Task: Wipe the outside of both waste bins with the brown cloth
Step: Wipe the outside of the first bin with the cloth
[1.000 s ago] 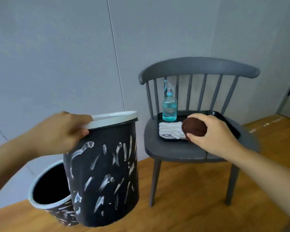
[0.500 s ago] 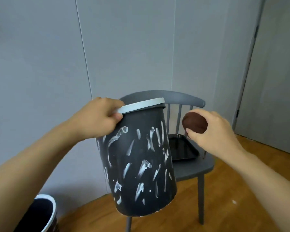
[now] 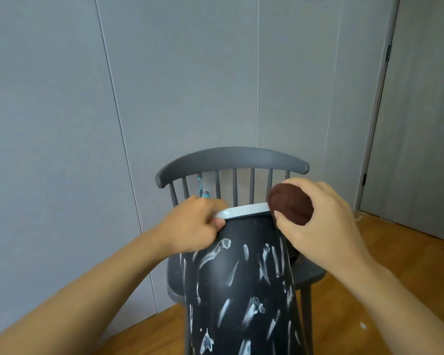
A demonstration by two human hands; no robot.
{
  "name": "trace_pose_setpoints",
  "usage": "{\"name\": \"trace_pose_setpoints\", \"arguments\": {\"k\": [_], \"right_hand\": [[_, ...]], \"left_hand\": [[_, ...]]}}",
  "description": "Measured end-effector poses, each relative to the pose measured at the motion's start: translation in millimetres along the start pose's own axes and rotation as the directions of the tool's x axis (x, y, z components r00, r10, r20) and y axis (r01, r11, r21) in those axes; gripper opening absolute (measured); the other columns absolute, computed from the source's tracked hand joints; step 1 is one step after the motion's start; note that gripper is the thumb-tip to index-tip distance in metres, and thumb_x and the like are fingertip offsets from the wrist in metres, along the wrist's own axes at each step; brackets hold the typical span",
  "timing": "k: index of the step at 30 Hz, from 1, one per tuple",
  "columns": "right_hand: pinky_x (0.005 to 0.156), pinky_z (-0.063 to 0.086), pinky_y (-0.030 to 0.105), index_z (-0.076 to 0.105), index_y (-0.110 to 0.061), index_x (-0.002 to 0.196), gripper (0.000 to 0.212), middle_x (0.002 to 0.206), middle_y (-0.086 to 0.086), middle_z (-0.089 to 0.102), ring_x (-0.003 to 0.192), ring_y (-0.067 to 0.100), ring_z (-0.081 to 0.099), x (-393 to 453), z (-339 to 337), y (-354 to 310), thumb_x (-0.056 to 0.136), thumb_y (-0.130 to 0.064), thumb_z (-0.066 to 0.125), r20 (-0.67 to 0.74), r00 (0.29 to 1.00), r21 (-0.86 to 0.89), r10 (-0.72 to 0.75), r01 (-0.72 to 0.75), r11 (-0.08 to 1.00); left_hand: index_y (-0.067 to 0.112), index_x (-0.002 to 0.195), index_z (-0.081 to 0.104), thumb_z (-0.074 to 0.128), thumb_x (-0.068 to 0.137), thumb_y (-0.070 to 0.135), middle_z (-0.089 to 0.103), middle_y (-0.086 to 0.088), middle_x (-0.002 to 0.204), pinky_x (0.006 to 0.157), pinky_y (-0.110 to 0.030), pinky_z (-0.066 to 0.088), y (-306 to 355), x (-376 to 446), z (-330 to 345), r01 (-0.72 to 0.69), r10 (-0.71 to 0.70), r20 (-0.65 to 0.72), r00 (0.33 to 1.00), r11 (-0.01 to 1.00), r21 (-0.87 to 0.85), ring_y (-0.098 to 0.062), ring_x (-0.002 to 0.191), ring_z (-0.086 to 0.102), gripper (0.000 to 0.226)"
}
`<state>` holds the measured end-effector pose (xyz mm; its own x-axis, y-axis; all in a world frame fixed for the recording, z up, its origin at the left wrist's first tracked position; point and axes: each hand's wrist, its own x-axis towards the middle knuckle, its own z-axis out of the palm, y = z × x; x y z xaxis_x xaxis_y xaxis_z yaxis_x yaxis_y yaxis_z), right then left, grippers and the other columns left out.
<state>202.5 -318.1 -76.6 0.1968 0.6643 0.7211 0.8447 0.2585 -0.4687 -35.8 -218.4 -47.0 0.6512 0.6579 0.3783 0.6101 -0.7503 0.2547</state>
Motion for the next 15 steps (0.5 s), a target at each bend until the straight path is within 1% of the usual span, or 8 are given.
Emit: {"name": "trace_pose_setpoints", "arguments": {"k": [1, 3, 5, 7, 9, 11, 15], "right_hand": [[0.079, 0.039, 0.009, 0.061, -0.034, 0.137, 0.058, 0.124, -0.009, 0.062, 0.103, 0.01, 0.055, -1.5, -4.4, 2.8, 0.084, -0.038, 0.084, -0.024, 1.0, 0.011, -0.003, 0.003, 1.0], [0.079, 0.04, 0.01, 0.063, -0.03, 0.136, 0.056, 0.122, -0.007, 0.063, 0.104, 0.011, 0.056, -3.2, -14.4, 8.1, 0.084, -0.035, 0.083, -0.069, 0.997, 0.029, -0.019, 0.021, 0.999], [0.08, 0.041, 0.012, 0.064, -0.028, 0.135, 0.054, 0.121, -0.006, 0.063, 0.105, 0.013, 0.056, -4.2, -21.5, 9.2, 0.084, -0.031, 0.082, -0.101, 0.994, 0.046, -0.031, 0.036, 0.998], [0.079, 0.04, 0.013, 0.063, -0.028, 0.135, 0.054, 0.121, -0.007, 0.061, 0.107, 0.013, 0.055, -4.1, -23.9, 9.0, 0.085, -0.029, 0.082, -0.121, 0.992, 0.057, -0.035, 0.042, 0.997], [0.079, 0.04, 0.012, 0.063, -0.029, 0.135, 0.053, 0.121, -0.007, 0.061, 0.107, 0.012, 0.055, -4.1, -23.3, 9.9, 0.085, -0.03, 0.081, -0.128, 0.991, 0.06, -0.036, 0.044, 0.997], [0.079, 0.04, 0.012, 0.063, -0.028, 0.135, 0.053, 0.121, -0.004, 0.062, 0.106, 0.013, 0.055, -4.3, -22.2, 11.9, 0.085, -0.029, 0.082, -0.127, 0.991, 0.06, -0.027, 0.035, 0.998], [0.08, 0.042, 0.011, 0.062, -0.029, 0.137, 0.056, 0.122, -0.002, 0.064, 0.105, 0.013, 0.056, -4.5, -15.0, 17.6, 0.085, -0.033, 0.082, -0.095, 0.995, 0.042, -0.016, 0.02, 0.999]], "left_hand": [[0.034, 0.068, 0.048, 0.055, 0.09, 0.016, 0.052, 0.007, 0.057, 0.058, -0.038, 0.047, 2.8, -1.3, -6.5, -0.019, 0.018, -0.023, 1.0, 1.0, -0.011, -0.013, 0.056, 0.05, 0.029], [0.035, 0.068, 0.048, 0.05, 0.083, 0.024, 0.052, 0.005, 0.056, 0.057, -0.036, 0.046, 9.7, -1.7, -23.5, -0.054, 0.054, -0.072, 0.996, 0.999, -0.002, -0.016, 0.056, 0.05, 0.019], [0.027, 0.07, 0.048, 0.047, 0.079, 0.026, 0.052, 0.002, 0.056, 0.056, -0.035, 0.044, 16.0, 1.2, -42.5, -0.075, 0.08, -0.125, 0.989, 0.996, 0.044, -0.019, 0.057, 0.049, 0.009], [0.02, 0.072, 0.05, 0.045, 0.077, 0.025, 0.052, 0.001, 0.056, 0.054, -0.035, 0.041, 19.1, 7.6, -59.7, -0.088, 0.102, -0.182, 0.978, 0.993, 0.083, -0.019, 0.057, 0.048, 0.008], [0.018, 0.073, 0.049, 0.045, 0.076, 0.026, 0.053, -0.002, 0.057, 0.054, -0.038, 0.044, 20.1, 13.9, -70.5, -0.09, 0.116, -0.222, 0.968, 0.988, 0.122, -0.022, 0.059, 0.05, 0.01], [0.018, 0.073, 0.048, 0.044, 0.075, 0.026, 0.053, -0.003, 0.057, 0.055, -0.041, 0.046, 17.9, 20.0, -70.2, -0.086, 0.124, -0.223, 0.967, 0.981, 0.176, -0.025, 0.059, 0.05, 0.009], [0.024, 0.073, 0.044, 0.048, 0.075, 0.027, 0.053, 0.0, 0.061, 0.059, -0.041, 0.05, 9.3, 28.2, -44.6, -0.057, 0.098, -0.122, 0.988, 0.951, 0.303, -0.026, 0.061, 0.051, 0.006]]}}
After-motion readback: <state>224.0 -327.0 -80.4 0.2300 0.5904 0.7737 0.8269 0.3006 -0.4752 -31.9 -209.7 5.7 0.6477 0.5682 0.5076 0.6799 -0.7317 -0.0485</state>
